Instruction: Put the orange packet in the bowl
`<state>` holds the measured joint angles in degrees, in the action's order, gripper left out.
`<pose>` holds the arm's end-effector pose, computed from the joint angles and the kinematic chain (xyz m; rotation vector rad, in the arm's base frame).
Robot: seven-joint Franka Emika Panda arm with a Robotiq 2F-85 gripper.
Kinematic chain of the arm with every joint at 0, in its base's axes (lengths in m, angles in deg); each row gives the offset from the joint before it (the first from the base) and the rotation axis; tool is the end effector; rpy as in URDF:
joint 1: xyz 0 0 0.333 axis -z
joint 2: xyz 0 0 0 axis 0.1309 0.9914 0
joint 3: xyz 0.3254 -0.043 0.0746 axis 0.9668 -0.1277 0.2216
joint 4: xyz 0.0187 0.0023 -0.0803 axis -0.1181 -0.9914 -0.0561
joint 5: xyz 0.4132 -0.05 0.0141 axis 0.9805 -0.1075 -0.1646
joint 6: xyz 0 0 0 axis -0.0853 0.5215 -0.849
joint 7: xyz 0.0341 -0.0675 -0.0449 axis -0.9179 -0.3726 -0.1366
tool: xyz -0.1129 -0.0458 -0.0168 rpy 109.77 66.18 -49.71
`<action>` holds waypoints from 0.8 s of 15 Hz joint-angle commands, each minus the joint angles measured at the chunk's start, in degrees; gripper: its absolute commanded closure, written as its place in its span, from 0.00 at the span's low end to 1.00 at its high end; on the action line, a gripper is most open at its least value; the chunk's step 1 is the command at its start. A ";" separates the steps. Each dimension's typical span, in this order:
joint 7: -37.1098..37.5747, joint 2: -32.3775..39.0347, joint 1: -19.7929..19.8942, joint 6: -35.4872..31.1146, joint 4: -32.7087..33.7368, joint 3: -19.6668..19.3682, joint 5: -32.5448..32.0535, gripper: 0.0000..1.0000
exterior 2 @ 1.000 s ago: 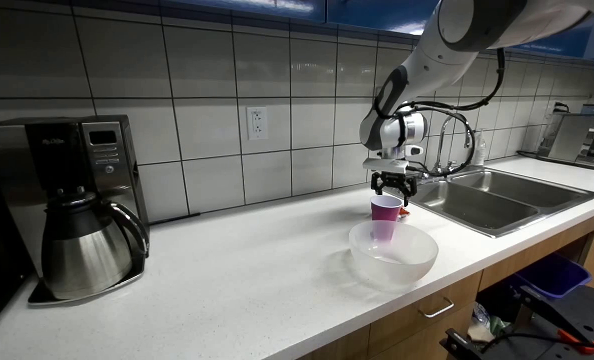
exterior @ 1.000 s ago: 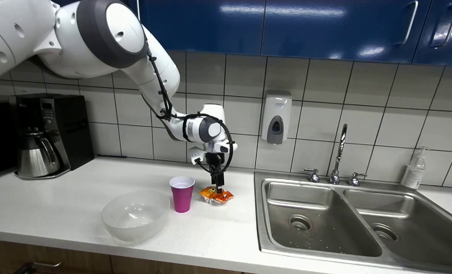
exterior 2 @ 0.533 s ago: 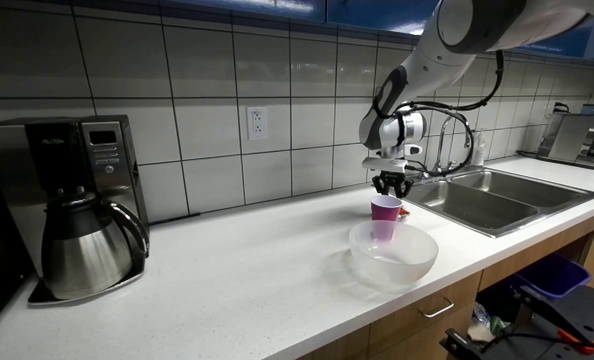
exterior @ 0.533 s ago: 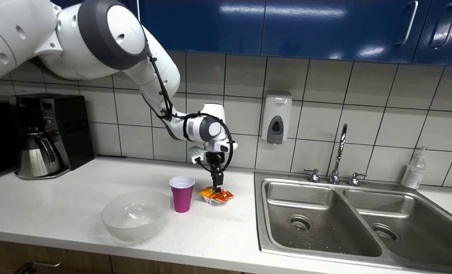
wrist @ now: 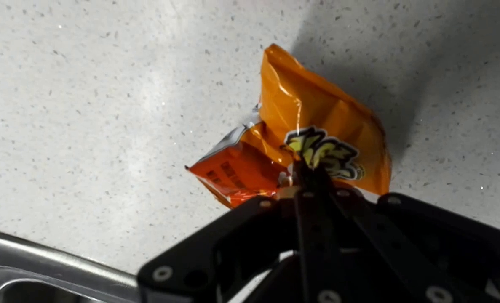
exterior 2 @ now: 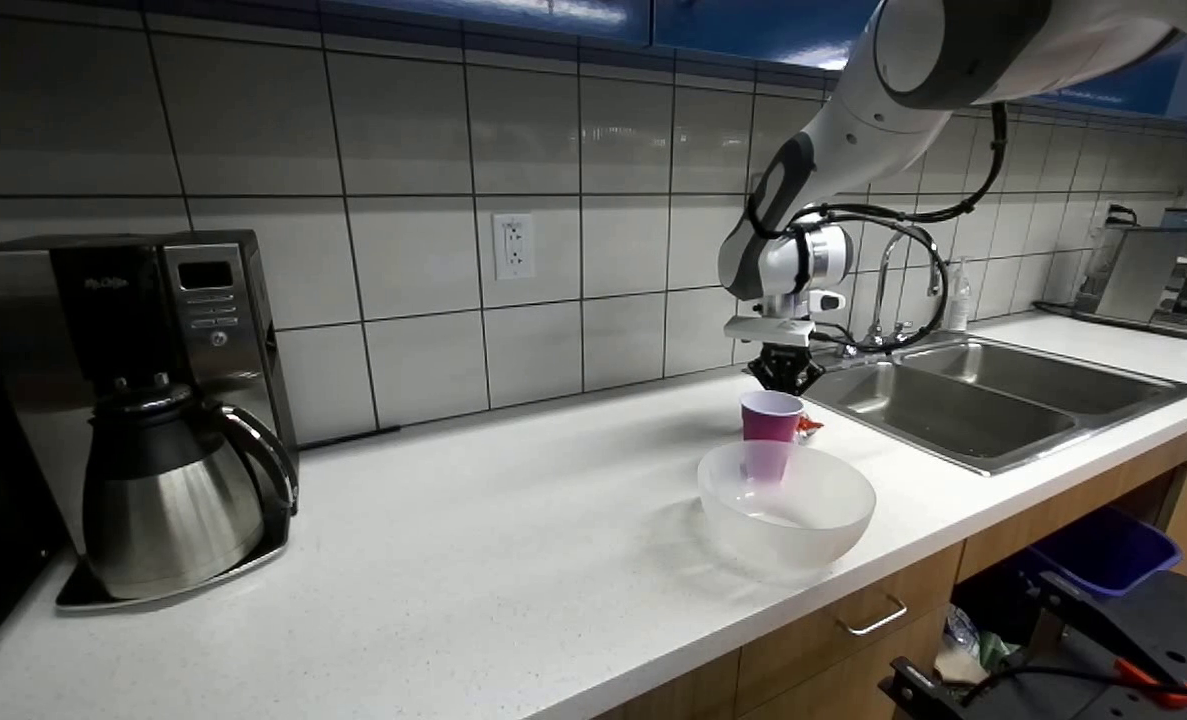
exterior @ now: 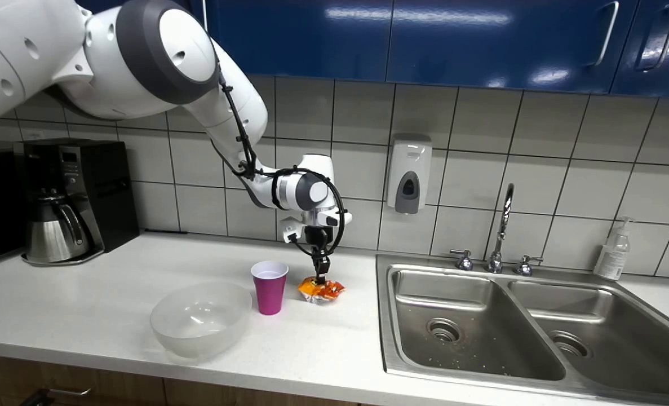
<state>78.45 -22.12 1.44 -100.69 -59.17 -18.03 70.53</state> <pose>0.7016 -0.2678 0.1076 2.5495 -1.6325 0.0040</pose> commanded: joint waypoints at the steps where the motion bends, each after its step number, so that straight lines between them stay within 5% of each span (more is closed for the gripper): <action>1: 0.20 -2.33 0.43 2.30 -0.40 0.29 0.75 1.00; 12: -6.04 -24.30 -5.80 -2.09 -18.63 0.21 -4.45 1.00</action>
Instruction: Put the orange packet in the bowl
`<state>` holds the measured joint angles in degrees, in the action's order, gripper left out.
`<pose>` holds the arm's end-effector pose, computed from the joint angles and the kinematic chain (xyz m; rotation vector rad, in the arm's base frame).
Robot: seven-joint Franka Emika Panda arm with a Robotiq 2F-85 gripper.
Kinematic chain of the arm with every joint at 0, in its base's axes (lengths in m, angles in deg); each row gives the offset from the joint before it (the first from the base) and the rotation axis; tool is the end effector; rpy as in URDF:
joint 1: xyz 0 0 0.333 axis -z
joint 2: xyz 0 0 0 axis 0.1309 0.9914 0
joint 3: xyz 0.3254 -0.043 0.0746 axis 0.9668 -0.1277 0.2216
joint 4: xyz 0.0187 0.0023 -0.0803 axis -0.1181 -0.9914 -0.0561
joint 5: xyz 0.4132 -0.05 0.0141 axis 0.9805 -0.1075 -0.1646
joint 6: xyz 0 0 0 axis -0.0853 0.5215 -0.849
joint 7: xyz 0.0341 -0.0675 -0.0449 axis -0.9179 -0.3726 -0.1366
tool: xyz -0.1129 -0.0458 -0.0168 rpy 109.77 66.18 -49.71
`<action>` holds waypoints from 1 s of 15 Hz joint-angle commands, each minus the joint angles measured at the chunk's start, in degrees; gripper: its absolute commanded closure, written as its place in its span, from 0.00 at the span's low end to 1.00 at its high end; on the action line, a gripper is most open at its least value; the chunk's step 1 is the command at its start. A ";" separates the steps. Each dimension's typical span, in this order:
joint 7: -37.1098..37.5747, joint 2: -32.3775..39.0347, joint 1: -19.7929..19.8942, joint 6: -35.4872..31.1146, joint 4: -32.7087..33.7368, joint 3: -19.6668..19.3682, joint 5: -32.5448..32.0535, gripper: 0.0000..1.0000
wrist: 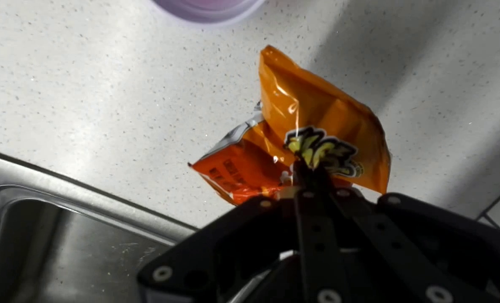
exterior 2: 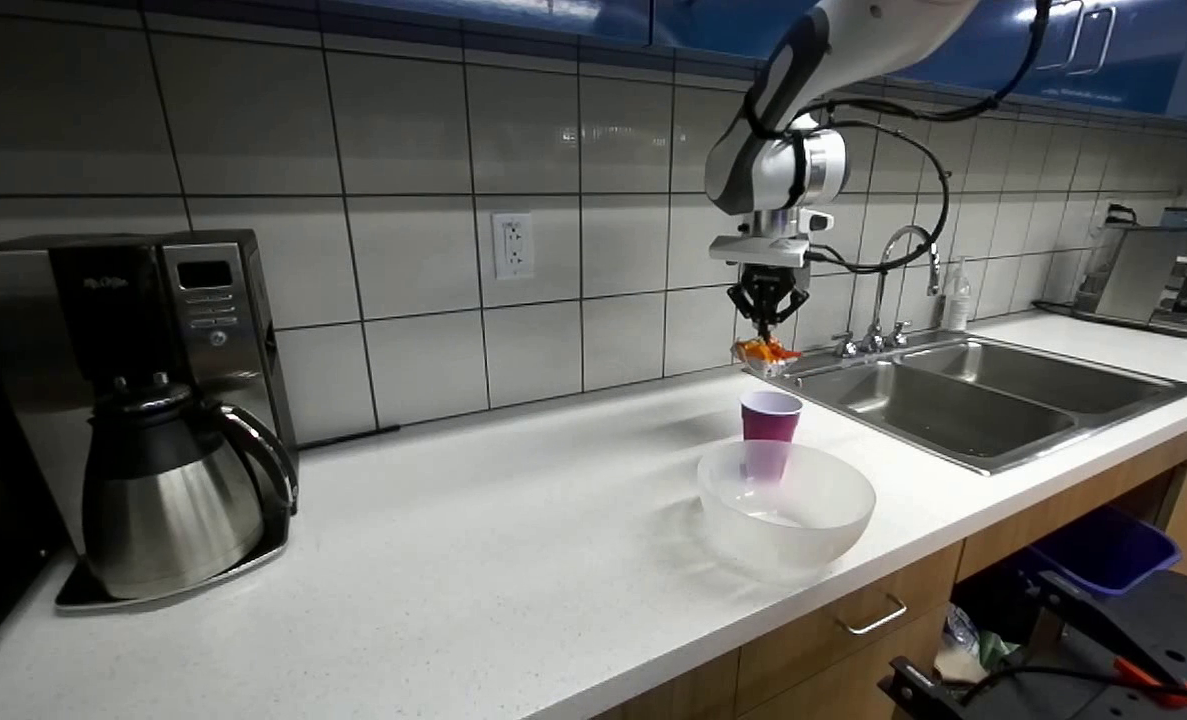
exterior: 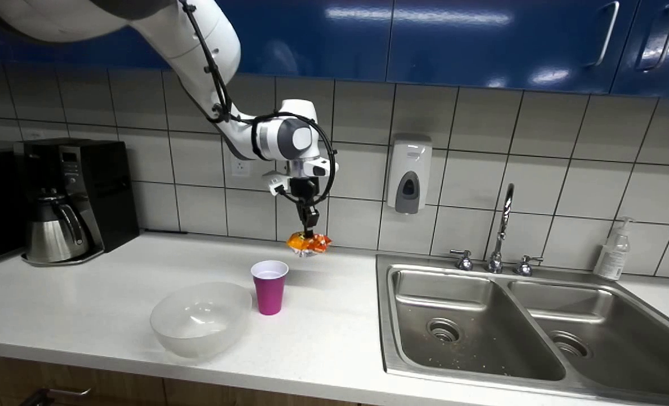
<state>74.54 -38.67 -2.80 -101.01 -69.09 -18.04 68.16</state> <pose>0.7054 -0.2193 0.2429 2.6882 -1.4813 0.1678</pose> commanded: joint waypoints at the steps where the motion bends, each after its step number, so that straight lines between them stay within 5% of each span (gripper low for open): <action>1: -2.59 -9.58 -2.13 -1.97 -10.55 0.33 -2.81 1.00; 15: -7.91 -30.64 -7.50 -3.45 -40.38 7.22 -7.32 1.00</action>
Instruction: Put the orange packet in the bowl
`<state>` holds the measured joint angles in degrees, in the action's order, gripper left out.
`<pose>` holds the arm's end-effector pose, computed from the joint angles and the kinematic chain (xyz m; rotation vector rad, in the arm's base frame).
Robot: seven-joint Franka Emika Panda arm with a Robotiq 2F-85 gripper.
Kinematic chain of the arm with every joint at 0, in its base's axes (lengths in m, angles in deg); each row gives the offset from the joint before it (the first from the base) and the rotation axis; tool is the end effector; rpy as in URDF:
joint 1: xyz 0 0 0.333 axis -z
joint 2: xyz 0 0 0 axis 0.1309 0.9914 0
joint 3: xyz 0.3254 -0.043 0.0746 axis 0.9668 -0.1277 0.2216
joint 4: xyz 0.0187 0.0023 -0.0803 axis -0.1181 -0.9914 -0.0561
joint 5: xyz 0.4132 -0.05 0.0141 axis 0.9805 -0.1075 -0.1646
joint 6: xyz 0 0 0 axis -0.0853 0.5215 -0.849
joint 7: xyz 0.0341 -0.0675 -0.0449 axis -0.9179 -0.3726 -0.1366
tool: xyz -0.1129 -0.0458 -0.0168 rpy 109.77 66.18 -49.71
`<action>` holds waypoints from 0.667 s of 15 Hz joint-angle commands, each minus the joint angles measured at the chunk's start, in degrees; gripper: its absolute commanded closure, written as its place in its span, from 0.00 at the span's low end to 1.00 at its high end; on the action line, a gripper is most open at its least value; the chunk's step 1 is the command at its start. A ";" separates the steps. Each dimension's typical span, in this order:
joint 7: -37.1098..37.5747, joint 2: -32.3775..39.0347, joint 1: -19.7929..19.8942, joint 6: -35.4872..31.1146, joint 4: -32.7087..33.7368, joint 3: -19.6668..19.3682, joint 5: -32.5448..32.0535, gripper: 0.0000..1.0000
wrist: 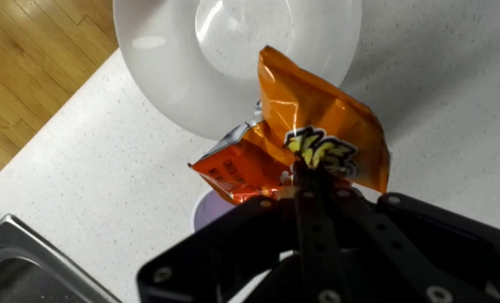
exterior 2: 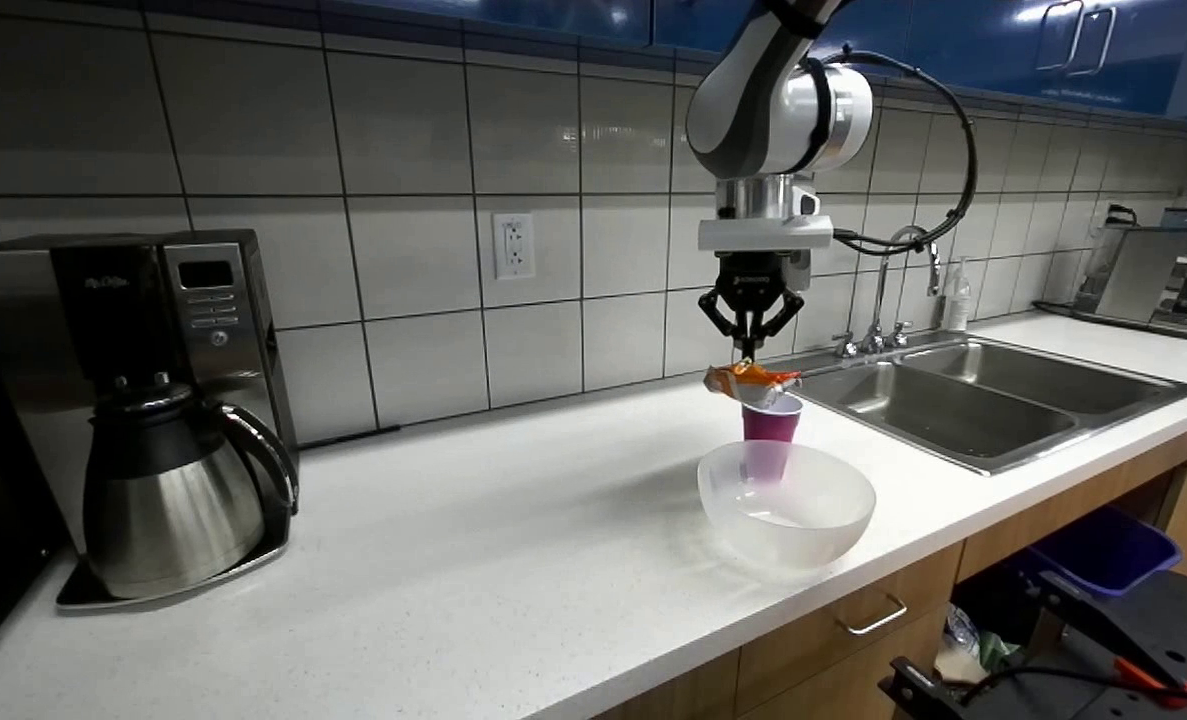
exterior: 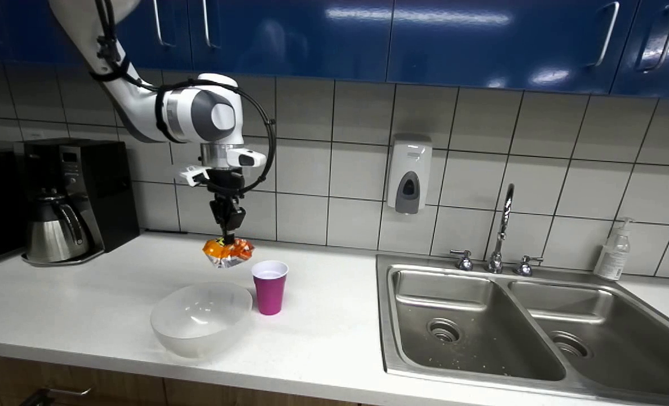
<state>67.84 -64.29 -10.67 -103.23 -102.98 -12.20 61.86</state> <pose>0.5704 -0.0578 0.2692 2.9373 -0.9656 -0.0294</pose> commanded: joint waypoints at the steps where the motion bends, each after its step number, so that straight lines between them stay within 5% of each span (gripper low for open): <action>1: -1.13 -5.58 0.48 -1.09 -7.71 1.73 -1.08 1.00; 10: 1.77 -3.79 0.63 -5.34 -13.96 1.81 -4.45 1.00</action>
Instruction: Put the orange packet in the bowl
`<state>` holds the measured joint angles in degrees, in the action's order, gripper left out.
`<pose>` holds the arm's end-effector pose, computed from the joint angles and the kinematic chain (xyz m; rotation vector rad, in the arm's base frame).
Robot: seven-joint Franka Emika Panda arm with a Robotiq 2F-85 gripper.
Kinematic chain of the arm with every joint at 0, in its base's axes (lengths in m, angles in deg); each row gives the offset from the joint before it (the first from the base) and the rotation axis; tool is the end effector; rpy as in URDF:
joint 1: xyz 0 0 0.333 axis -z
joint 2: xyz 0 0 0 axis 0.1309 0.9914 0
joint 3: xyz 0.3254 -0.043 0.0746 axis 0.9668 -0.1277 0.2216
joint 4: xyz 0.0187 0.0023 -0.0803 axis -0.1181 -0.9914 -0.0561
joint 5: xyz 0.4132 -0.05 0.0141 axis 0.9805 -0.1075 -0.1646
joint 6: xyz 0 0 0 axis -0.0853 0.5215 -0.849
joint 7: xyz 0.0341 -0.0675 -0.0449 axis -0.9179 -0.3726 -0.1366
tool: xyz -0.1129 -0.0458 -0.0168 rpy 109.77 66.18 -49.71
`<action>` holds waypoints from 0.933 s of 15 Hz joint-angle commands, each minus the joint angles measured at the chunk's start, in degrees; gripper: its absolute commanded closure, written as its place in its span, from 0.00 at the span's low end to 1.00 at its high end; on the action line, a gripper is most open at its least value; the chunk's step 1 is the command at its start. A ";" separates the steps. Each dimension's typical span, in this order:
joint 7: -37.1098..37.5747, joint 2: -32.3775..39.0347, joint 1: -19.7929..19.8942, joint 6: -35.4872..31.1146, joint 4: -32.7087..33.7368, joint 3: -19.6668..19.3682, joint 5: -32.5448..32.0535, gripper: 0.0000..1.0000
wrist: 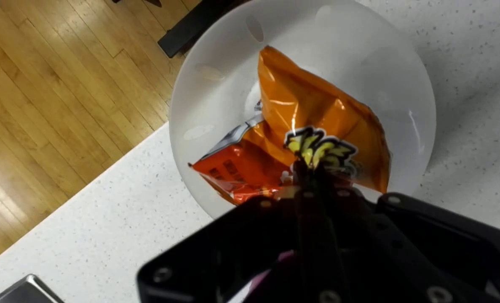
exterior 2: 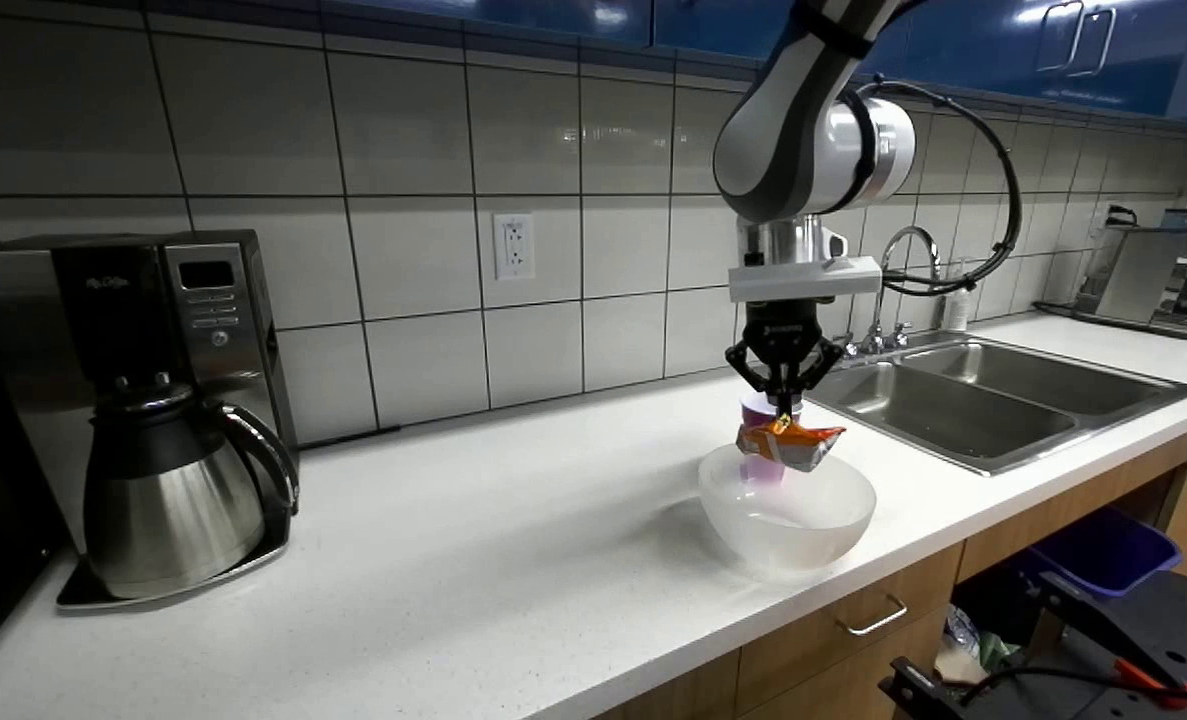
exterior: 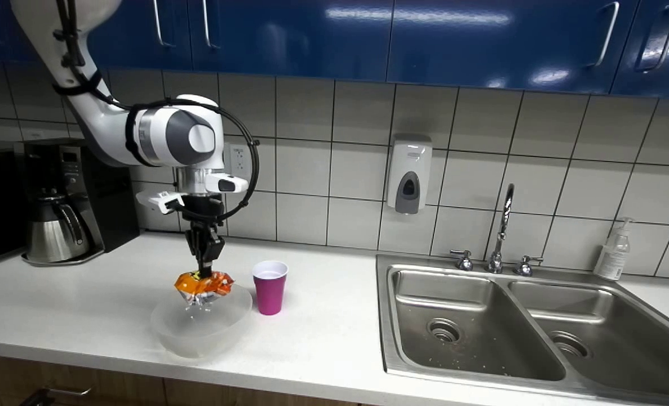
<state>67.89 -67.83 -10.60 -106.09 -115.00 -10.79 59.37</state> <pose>0.4991 -0.0408 0.2233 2.9248 -0.8729 -0.1721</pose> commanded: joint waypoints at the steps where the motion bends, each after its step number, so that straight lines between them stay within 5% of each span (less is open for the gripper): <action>1: 2.25 0.35 0.41 -4.02 -2.34 0.34 -2.38 1.00; 4: 3.65 1.95 0.01 -9.09 -3.10 0.10 -2.54 1.00; 5: 3.73 2.30 -0.06 -9.96 -3.15 0.07 -1.99 0.74; 8: 3.36 2.53 -0.50 -9.79 -3.45 -0.05 -1.90 0.60; 14: -2.72 -3.83 0.09 -0.74 -5.29 1.84 0.18 0.15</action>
<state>68.69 -65.36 -10.96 -112.29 -117.75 -10.18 58.57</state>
